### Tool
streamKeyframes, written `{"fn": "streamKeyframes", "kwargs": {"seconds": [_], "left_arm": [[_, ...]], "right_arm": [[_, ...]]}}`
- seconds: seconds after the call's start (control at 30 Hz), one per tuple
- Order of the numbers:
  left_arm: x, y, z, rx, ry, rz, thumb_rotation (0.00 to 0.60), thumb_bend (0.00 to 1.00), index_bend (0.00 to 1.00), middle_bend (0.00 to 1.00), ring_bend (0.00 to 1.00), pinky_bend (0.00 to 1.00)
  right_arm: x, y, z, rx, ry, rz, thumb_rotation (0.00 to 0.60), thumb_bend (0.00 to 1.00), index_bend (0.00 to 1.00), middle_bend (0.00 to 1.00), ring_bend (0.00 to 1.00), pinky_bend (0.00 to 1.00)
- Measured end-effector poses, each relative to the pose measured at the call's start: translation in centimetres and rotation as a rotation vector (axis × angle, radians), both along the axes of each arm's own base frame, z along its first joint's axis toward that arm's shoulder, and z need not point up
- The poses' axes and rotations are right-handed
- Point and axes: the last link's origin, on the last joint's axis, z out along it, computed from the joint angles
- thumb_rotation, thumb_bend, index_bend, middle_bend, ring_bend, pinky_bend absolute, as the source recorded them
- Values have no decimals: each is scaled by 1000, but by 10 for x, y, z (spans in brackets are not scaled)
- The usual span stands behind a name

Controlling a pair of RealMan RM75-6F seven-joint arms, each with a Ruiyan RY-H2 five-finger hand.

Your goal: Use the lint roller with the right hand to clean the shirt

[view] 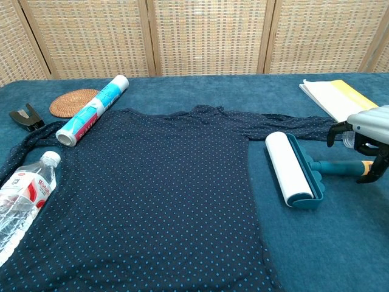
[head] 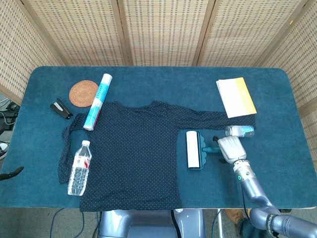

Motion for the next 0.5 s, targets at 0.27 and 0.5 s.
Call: {"fn": "streamKeyframes", "kwargs": {"seconds": [0.27, 0.5], "left_arm": [[0, 1, -1, -3, 5, 3, 600, 0, 0, 0, 0, 0], [0, 1, -2, -6, 7, 6, 600, 0, 0, 0, 0, 0]], "right_arm": [[-2, -4, -9, 10, -8, -9, 600, 388, 465, 1000, 1000, 1000], [-4, -10, -15, 11, 10, -17, 600, 409, 463, 1000, 1000, 1000]]}}
